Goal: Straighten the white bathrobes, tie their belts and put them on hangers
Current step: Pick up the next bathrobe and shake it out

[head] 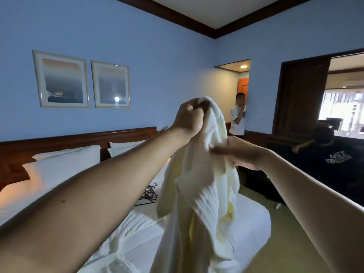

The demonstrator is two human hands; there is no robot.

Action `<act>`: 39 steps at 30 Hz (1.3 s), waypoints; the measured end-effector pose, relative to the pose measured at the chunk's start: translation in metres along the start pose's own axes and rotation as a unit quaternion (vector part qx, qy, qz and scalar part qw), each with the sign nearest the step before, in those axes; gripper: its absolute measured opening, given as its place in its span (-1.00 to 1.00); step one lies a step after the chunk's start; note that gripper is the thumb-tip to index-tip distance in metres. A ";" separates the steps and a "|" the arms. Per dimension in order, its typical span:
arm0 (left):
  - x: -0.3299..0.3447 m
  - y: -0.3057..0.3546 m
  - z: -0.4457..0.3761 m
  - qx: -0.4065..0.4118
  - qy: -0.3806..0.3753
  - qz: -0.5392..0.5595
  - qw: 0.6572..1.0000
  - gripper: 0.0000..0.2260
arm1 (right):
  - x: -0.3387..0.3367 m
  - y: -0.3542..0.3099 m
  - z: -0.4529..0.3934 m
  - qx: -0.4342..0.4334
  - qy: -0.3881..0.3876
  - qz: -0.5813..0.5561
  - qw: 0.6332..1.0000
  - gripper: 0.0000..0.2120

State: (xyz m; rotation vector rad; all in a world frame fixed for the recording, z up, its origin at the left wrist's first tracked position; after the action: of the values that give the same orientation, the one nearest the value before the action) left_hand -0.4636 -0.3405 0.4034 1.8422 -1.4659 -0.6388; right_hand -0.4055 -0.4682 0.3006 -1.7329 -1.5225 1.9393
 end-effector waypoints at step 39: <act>0.010 0.001 0.032 0.133 -0.006 -0.220 0.966 -0.85 | -0.028 0.008 0.008 -0.034 0.057 -0.079 0.995 -0.34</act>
State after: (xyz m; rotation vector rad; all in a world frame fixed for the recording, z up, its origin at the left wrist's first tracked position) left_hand -0.4856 -0.3576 0.3838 2.4112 -1.1986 -0.6853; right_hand -0.3988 -0.4957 0.3120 -1.6609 -1.6471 1.7032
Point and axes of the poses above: each hand's wrist, its own z-axis away from the middle knuckle, its own x-axis out of the palm, y = z × x, the point moved 10 cm from there along -z, towards the middle knuckle, and after that the axes turned 11 degrees about z, right-handed, at the moved point
